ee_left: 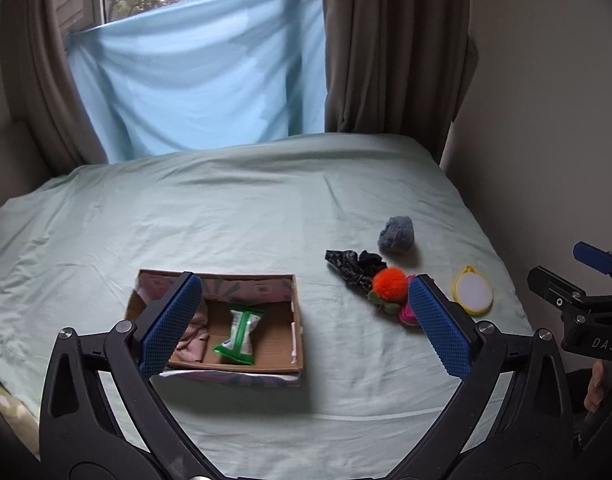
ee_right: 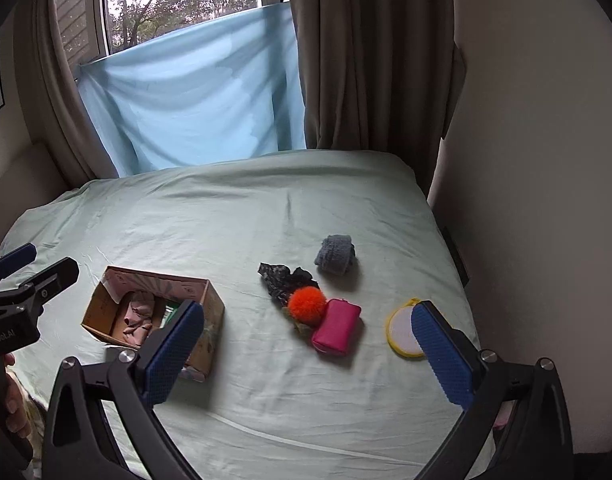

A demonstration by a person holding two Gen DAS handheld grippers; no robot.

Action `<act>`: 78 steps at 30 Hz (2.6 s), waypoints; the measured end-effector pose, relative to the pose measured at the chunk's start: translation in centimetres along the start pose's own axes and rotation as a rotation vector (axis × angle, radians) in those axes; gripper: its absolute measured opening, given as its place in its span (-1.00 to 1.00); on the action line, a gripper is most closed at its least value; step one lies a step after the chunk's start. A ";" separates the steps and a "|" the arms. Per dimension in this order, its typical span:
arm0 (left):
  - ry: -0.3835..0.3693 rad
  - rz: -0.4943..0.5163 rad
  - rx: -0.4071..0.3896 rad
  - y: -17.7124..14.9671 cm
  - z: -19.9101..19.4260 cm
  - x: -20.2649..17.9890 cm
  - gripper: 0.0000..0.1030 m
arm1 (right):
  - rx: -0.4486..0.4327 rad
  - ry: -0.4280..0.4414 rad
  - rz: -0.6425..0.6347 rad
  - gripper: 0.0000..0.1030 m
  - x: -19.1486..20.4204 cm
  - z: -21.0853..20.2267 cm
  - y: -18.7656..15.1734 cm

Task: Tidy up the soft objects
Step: 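Move both tools back toward the remaining soft items, then grasp the orange pompom with the left tool while the right tool grasps the mesh pad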

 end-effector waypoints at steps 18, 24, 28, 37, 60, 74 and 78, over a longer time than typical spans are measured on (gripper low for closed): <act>-0.145 0.159 0.095 -8.7 16.7 -12.4 0.99 | 0.109 -0.128 0.107 1.00 -14.2 11.3 -7.9; -0.176 0.180 0.130 -12.4 23.0 -13.9 0.94 | 0.153 -0.159 0.124 1.00 -16.4 16.7 -12.3; -0.191 0.200 0.152 -14.3 26.2 -14.4 0.74 | 0.180 -0.165 0.132 1.00 -17.6 19.6 -14.8; -0.243 0.271 0.221 -18.3 30.1 -15.5 0.21 | 0.230 -0.164 0.138 1.00 -18.9 24.1 -18.4; -0.275 0.148 0.285 -20.7 32.3 -14.6 -0.20 | 0.263 -0.171 0.097 0.58 -18.5 26.6 -21.5; -0.274 0.141 0.287 -19.9 31.3 -14.7 -0.37 | 0.264 -0.240 0.154 -0.31 -20.2 25.1 -20.7; -0.281 0.149 0.259 -18.3 29.7 -15.1 -0.36 | 0.249 -0.234 0.178 -0.34 -20.4 24.2 -19.8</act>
Point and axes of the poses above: each gripper's, at about its wrist camera, not at the fingertips, and z roughly the way its jaws point, x to its left, y to its top, the point moved 8 cm from there along z, roughly the way its jaws point, and after that the axes turned 14 degrees about -x, right-handed, at the moved point
